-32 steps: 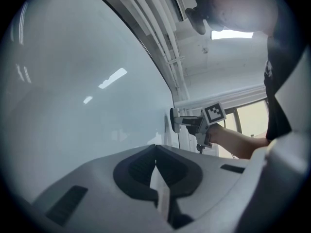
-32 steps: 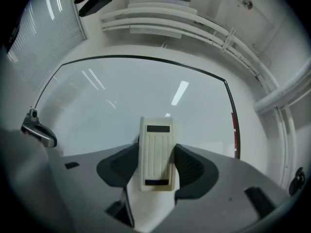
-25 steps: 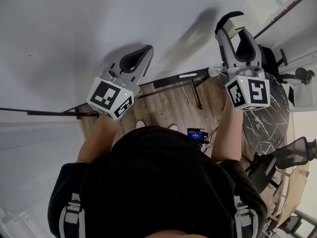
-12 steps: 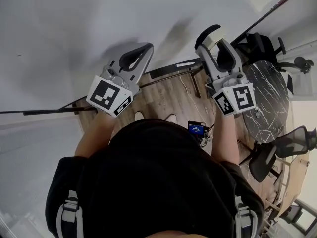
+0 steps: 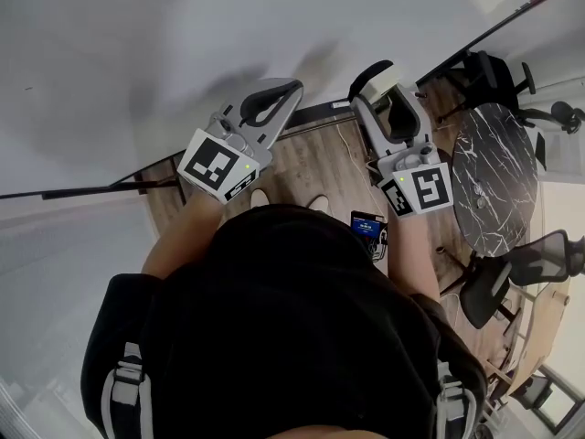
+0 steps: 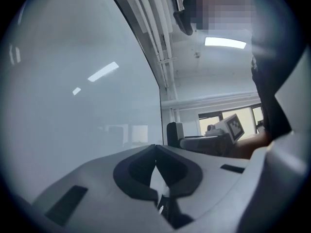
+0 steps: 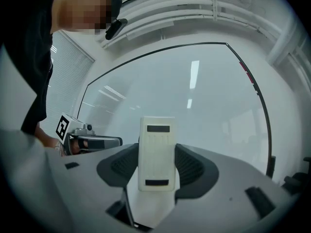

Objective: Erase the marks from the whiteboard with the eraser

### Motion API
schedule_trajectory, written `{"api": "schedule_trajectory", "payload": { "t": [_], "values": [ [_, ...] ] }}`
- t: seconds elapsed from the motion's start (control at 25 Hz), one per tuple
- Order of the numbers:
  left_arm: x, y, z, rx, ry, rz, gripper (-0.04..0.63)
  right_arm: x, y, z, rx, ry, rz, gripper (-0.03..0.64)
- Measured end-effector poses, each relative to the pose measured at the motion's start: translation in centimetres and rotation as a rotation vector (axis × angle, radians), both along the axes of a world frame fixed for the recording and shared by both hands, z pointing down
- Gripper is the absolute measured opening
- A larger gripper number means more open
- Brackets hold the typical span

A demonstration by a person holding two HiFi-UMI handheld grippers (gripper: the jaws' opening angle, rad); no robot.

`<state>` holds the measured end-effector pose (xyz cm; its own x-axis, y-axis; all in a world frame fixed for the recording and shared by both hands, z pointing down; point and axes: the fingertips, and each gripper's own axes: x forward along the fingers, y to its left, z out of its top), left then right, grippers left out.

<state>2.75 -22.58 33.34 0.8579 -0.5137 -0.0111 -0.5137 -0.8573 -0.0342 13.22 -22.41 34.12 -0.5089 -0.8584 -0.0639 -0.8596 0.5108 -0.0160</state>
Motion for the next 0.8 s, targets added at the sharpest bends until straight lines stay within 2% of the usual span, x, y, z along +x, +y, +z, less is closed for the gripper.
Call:
{"api": "schedule_trajectory", "payload": {
  "t": [0.16, 0.36, 0.8],
  "values": [
    [-1.4, 1.5, 3.0, 0.018, -0.008, 0.01, 0.005, -2.0, 1.3, 3.0, -0.006, 0.015, -0.002, 0.232],
    [-0.3, 1.1, 2.7, 0.009, -0.017, 0.023, 0.005, -1.6, 0.8, 2.8, -0.015, 0.017, -0.008, 0.233],
    [-0.8, 1.9, 3.6, -0.004, -0.015, 0.029, 0.005, -3.0, 1.7, 3.9, -0.019, 0.036, -0.021, 0.232]
  ]
}}
